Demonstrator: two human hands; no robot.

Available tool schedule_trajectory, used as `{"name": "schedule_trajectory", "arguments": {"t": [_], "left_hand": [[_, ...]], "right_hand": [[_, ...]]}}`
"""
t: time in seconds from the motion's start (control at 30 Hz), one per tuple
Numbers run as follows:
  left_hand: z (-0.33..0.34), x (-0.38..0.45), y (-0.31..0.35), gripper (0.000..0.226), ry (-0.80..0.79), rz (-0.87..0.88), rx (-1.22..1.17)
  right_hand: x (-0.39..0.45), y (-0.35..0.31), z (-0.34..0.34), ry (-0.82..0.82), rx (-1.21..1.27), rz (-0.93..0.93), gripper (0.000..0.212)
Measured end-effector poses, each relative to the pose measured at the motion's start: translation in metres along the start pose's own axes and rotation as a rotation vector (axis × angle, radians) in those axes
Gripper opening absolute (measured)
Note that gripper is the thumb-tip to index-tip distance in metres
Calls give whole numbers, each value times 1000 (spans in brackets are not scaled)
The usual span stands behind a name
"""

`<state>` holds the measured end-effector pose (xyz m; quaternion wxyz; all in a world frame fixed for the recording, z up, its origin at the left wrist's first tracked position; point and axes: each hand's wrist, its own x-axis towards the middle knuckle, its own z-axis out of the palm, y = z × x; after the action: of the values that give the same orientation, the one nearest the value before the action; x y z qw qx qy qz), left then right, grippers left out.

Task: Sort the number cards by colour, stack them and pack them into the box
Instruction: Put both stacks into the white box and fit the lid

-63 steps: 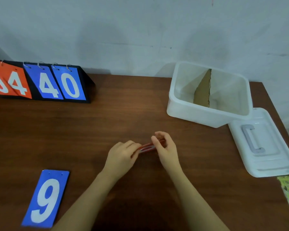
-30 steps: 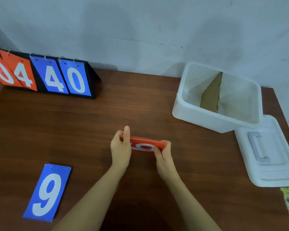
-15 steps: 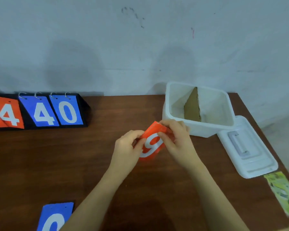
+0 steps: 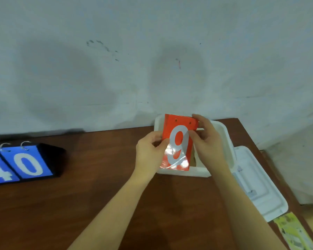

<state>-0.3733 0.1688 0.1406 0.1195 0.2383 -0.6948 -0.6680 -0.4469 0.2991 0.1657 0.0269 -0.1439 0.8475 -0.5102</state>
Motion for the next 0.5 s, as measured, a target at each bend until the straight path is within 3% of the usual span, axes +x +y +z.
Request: {"name": "schedule_trajectory", "arguments": {"t": [0.27,0.4,0.5], "left_hand": [[12,81,1,36,-117,214,413],[13,102,-15,23,-146,300,729],[15,105,-26,19,-128,302,810]], "right_hand": [[62,40,2,-197,72,101,26],[65,56,6,-255,-74,82,24],[66,64,9,-297,-273,-3,15]]}}
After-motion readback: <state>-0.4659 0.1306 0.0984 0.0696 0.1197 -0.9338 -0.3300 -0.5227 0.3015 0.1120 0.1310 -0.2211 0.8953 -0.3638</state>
